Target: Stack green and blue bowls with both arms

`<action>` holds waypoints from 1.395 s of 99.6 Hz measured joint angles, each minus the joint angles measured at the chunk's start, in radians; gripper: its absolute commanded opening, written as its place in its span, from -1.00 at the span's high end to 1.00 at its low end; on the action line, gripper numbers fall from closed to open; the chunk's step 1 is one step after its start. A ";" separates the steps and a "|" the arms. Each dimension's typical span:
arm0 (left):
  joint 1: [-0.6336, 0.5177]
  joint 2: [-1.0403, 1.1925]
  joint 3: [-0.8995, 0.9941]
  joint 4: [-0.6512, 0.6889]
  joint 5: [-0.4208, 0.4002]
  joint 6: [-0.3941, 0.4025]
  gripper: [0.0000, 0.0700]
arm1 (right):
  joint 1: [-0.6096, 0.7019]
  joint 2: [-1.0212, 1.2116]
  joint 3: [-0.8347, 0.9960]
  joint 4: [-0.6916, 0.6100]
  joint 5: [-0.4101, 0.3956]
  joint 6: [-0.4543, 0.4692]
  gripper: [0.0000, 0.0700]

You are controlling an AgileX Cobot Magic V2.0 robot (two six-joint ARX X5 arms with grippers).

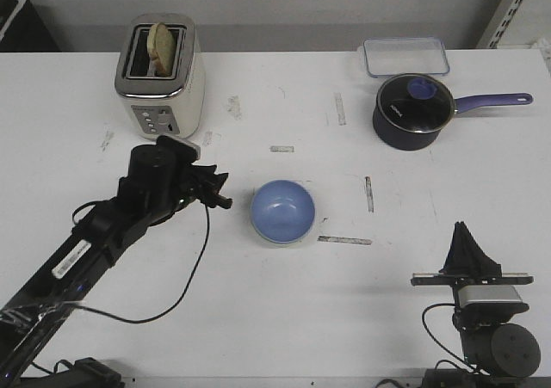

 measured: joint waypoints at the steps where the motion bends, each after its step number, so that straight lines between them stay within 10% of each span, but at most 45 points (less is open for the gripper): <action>1: 0.004 -0.011 -0.015 0.016 0.000 0.002 0.93 | 0.000 0.000 0.000 0.000 0.000 0.000 1.00; 63: 0.254 -0.634 -0.746 0.507 -0.132 0.110 1.00 | 0.000 0.000 0.000 0.000 0.000 0.000 1.00; 139: 0.392 -1.158 -0.941 0.379 -0.130 0.113 1.00 | 0.000 0.000 0.000 0.000 0.000 0.000 1.00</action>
